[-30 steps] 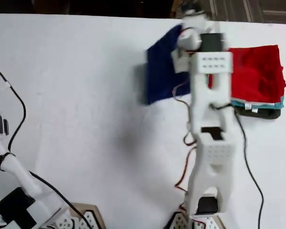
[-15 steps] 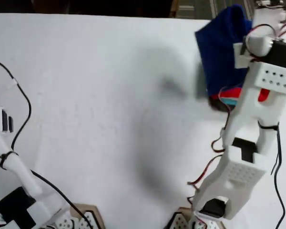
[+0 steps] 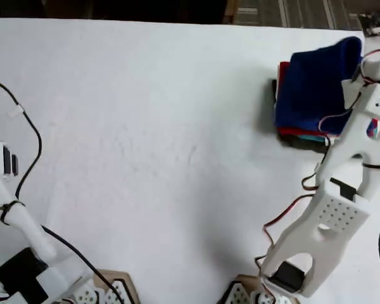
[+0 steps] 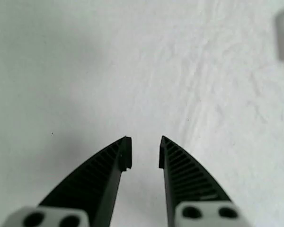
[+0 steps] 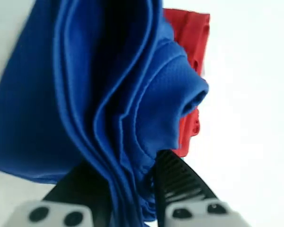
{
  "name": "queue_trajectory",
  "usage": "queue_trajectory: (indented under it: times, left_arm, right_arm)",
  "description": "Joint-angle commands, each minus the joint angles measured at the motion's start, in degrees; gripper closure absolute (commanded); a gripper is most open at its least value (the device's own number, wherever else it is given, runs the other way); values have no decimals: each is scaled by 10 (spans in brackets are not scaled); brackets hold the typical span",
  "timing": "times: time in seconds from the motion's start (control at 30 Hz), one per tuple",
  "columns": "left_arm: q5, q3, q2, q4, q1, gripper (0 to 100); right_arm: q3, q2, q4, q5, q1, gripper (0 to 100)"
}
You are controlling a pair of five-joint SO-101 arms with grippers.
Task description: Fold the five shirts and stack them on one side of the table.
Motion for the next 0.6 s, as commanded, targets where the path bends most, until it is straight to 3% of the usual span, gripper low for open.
queue_trajectory:
  times: [0.0, 0.1, 0.3, 0.47, 0.57]
  left_arm:
    - [1, -3, -26, -7, 8, 879]
    - [1, -3, -26, -8, 8, 879]
    - [1, -3, -26, -8, 8, 879]
    - [1, -3, -26, -8, 8, 879]
    - [1, -3, -26, -8, 8, 879]
  right_arm:
    - [-11, 19, -24, 15, 18, 978]
    - [-11, 42, -31, 23, 18, 958]
    - [-30, 40, -51, 17, 19, 784]
    - [-123, 21, -53, -94, 18, 826]
    - [-165, 20, -53, -121, 9, 834]
